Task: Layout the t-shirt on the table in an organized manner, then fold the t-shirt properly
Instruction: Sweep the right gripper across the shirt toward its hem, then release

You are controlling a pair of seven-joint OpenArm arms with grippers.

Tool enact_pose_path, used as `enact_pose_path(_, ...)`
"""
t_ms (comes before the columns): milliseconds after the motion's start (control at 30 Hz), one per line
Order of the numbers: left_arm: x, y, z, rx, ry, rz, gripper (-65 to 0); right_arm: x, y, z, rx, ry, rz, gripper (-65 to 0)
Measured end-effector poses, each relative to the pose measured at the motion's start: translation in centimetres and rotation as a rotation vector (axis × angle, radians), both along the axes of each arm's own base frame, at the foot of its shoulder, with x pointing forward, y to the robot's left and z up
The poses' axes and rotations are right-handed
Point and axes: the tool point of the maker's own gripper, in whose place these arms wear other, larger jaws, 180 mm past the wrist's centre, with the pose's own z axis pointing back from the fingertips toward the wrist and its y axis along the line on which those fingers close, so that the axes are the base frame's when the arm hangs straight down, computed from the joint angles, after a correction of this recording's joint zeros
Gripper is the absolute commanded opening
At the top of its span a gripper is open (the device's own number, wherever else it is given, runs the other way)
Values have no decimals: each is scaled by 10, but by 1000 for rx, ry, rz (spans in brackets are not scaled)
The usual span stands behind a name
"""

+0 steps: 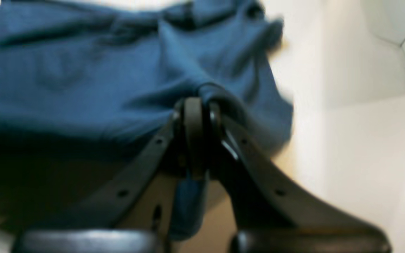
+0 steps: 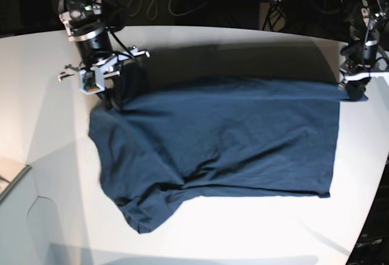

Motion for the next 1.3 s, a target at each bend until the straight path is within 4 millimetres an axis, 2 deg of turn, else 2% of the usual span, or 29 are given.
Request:
enact_pose_path(133,-9,0,-7,-4,28,3,-649,14,1,37,-11,-110,8,-650)
enact_pose_path(267,-17,0,-12,-3,50,5,-649,40,12,52,-62,-170,78,-650)
enact_pose_path(400,-24,5,-14,11,67,9,-649,72,34,32,-159,-105,172,-650)
enact_pose_path(500,-28,5,-15,10,73,9,-649,95,48,7,-171,-26,218,-650)
enact_pose_path(633,-35,6,-18,19,95,9,-649,132,50,-14,-173,41,233,-645)
enact_pose_path(767,-40,9,-19,16,101,17,-649,160,43,-38,-223,156,249,-513)
enact_pose_path(867,-43,20,-14,35,94,44,-649,170,38,-49,-231,202,250,-396)
enact_pose_path(967,-47,23,-16,38,107,51,-649,172,29,-49,-233,210,228,-310)
enact_pose_path(1100,-48,26,-15,42,104,61,-649,164,9,-14,-236,105,160,-277)
enact_pose_path(1200,-46,25,-14,40,99,60,-649,133,20,-3,-225,64,158,-277)
enact_pose_path(1300,-44,24,-14,35,96,58,-649,96,46,-20,-186,107,200,-277)
